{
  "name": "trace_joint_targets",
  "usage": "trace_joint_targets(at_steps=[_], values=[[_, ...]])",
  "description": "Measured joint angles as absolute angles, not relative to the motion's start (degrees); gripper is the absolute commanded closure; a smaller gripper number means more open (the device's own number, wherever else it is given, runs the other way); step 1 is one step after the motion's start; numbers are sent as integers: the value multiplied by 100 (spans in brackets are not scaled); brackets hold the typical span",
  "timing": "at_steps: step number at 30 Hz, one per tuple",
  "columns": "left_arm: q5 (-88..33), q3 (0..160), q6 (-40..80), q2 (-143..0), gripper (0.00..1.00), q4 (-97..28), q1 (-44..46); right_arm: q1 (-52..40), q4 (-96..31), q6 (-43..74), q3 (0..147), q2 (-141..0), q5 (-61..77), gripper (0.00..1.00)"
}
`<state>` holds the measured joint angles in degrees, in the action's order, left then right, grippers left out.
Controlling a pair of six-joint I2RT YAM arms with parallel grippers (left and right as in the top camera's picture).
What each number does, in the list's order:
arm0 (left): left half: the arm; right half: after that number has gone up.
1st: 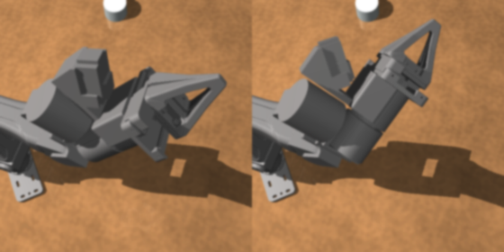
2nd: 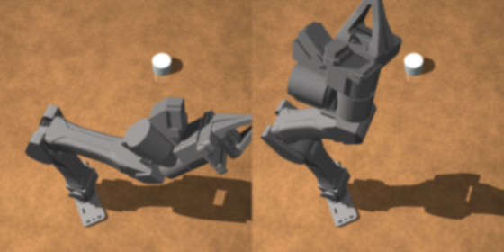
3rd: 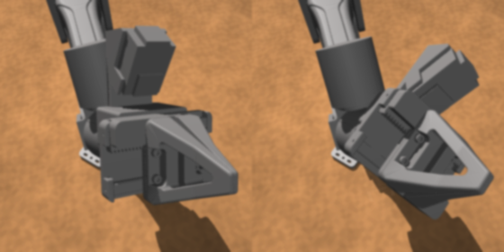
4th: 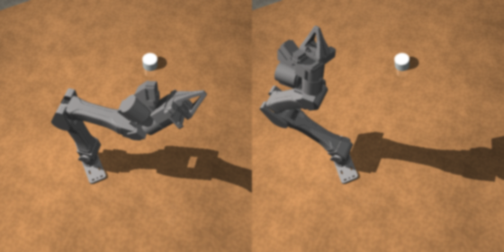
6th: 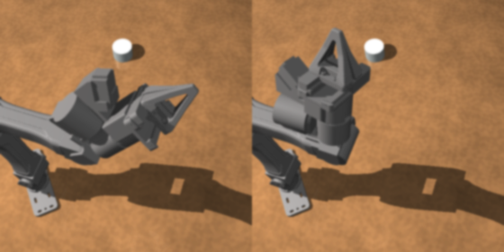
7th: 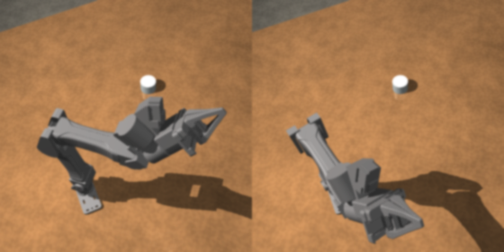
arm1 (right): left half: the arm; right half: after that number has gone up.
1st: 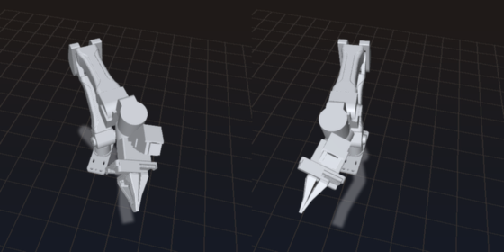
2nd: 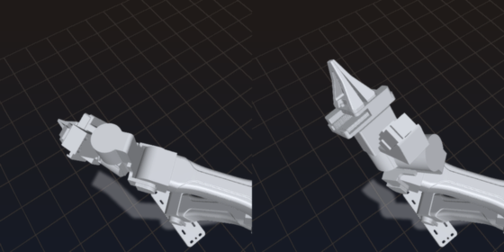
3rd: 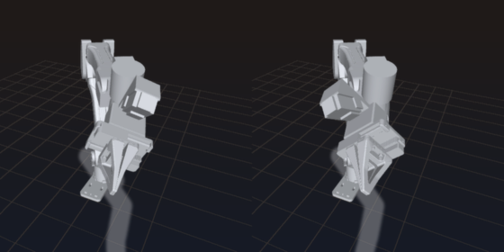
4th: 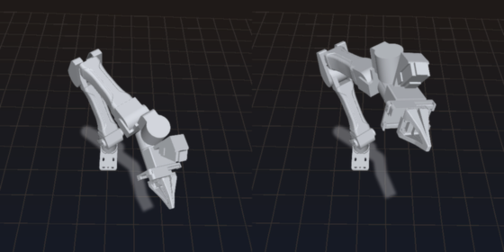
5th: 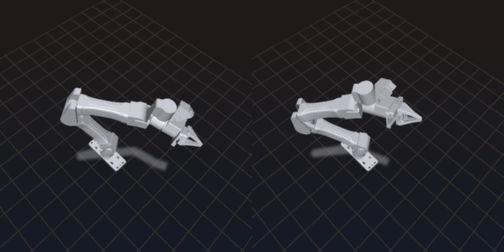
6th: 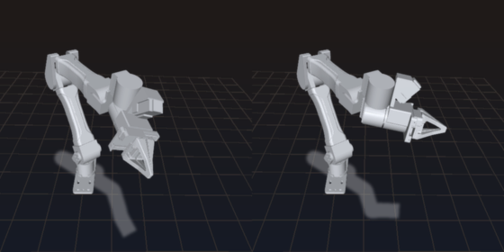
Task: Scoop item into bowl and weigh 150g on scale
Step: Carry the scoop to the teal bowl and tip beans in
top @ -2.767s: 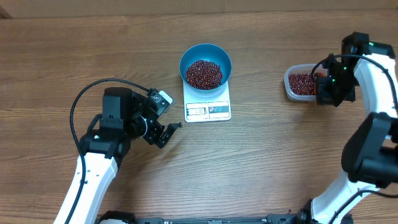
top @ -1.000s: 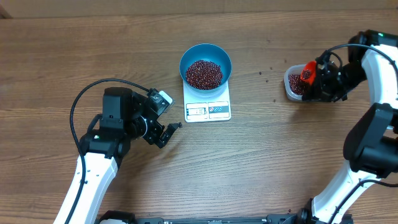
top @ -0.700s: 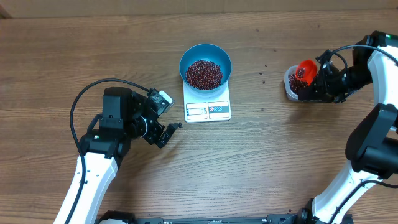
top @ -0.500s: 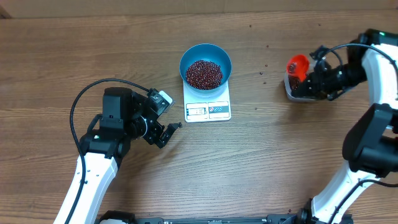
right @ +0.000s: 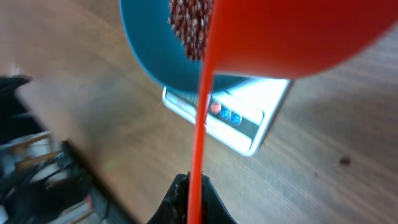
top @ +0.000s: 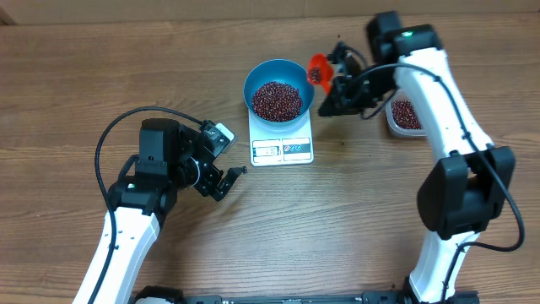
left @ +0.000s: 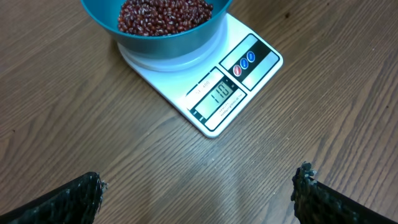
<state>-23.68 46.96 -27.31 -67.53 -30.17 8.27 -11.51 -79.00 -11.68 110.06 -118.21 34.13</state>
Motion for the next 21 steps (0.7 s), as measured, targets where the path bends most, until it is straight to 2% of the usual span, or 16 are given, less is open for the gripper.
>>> trace_joint_targets(at_steps=[8,16,21], values=[[-2370,4696,-2731,-6753,0,-3015,827,-2499,-7470,-30,11115,-11821,639,96],[-2370,4696,-2731,-6753,0,-3015,827,-3822,-7550,86,11225,-11821,-2650,96],[-2370,4696,-2731,-6753,0,-3015,827,-4091,-7555,89,11225,-11821,-3555,96]])
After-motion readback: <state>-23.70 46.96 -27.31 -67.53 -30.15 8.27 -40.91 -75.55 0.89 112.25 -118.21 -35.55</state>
